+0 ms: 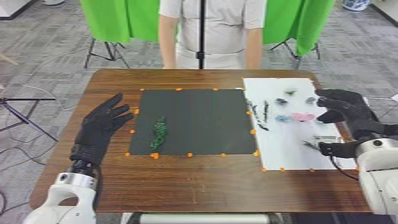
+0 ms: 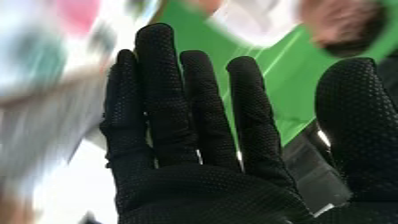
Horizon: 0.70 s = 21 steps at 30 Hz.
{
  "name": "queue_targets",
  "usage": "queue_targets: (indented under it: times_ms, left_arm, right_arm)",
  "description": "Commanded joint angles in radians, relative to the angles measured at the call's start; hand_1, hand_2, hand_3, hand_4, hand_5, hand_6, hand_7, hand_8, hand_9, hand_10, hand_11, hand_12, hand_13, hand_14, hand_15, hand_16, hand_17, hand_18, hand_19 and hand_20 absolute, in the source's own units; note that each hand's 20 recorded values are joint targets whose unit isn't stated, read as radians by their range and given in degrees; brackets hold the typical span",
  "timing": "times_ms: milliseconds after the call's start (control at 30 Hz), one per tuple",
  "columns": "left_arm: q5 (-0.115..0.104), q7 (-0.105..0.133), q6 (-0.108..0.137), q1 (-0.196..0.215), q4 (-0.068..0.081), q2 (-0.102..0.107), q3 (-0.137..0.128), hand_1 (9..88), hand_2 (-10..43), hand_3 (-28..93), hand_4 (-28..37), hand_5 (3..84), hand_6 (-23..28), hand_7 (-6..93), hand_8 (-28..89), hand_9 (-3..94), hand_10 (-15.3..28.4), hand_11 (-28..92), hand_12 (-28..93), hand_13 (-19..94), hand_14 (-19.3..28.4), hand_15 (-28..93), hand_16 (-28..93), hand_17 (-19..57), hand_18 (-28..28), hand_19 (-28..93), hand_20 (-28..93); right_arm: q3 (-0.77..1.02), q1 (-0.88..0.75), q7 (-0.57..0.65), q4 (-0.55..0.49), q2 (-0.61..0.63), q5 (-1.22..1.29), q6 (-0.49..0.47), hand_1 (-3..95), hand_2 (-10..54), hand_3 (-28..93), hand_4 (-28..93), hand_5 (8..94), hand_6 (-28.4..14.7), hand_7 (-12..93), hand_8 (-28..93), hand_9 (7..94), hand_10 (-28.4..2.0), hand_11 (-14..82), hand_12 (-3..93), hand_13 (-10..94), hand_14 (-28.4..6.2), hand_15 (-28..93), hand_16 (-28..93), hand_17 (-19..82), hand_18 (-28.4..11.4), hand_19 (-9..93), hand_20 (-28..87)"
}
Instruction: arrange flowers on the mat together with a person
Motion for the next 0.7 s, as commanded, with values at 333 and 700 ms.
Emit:
queue_targets:
  times_ms: [333, 700]
  left_arm:
    - [0.001, -0.004, 0.014, 0.0, -0.002, 0.002, -0.01, 24.5, 5.7, 78, -26.6, 35.0, 6.1, 11.7, -9, 32.9, 17.4, 22, 9, 25, 24.2, 39, -5, -10.1, 26.5, 45, 9]
    - [0.001, -0.007, 0.013, -0.003, -0.002, 0.001, -0.011, 24.6, 5.8, 78, -26.4, 34.9, 6.1, 11.8, -9, 32.9, 17.4, 22, 9, 25, 24.2, 39, -5, -10.1, 26.5, 45, 9]
  right_arm:
    - [0.048, -0.146, 0.301, 0.041, 0.164, -0.42, -0.054, 29.0, -3.6, 75, -24, 53.3, -0.6, 17, -12, 62.4, -13.7, 20.4, 14.3, 64, -13.1, 57, 12, 37, -19.8, 84, 19]
    - [-0.012, -0.139, 0.366, 0.042, 0.152, -0.478, -0.183, 29.8, -5.0, 74, -23, 54.7, -1.1, 17, -12, 64.5, -14.5, 21.0, 15.1, 65, -12.9, 60, 12, 39, -19.7, 88, 11]
